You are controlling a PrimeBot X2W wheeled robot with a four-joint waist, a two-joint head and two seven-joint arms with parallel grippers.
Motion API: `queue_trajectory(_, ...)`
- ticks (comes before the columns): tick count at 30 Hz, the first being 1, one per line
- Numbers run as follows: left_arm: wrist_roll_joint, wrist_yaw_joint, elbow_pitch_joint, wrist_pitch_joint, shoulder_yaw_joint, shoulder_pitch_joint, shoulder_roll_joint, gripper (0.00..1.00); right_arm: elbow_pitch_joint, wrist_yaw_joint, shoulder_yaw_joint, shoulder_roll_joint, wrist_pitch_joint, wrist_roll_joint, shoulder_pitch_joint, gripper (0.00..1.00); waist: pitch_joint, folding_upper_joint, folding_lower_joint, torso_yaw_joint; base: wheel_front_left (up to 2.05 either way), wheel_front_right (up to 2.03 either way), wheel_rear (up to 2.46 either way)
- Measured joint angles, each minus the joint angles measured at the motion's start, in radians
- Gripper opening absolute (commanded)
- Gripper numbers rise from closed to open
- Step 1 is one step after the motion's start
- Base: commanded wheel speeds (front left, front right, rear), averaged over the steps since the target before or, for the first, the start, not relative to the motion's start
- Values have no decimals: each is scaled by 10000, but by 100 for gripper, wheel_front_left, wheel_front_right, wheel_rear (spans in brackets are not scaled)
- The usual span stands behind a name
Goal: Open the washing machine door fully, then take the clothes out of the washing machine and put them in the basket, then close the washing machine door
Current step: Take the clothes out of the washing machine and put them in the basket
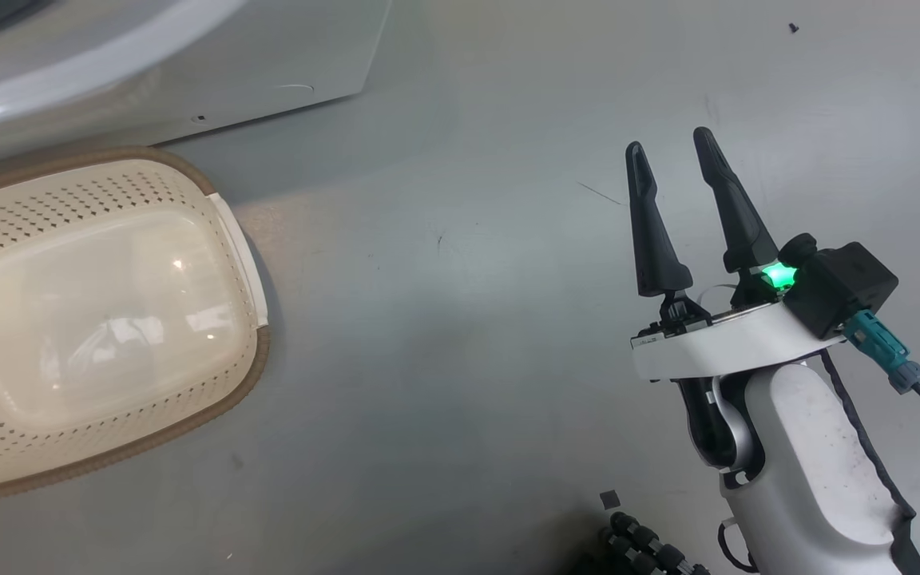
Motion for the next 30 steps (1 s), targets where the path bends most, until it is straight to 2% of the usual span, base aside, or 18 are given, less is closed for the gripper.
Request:
queue_trajectory(10, 1080, -71, -522, -2034, -688, 1051, -69, 0, 192, 54, -303, -4, 0, -493, 14, 100, -413, 0, 0, 428, 0, 0, 0)
queue_trajectory(23, 1411, -48, -1229, -4684, -901, 2673, -861, 0, 510, 268, -711, -8, 0, -1074, 303, 100, -1203, 0, 0, 1033, 0, 0, 0)
queue_trajectory(30, 1735, 180, -1703, -5925, -963, 3519, -1129, 0, 650, 376, -951, -10, 0, -1279, 631, 100, -1744, 0, -1, 1391, 0, 0, 0)
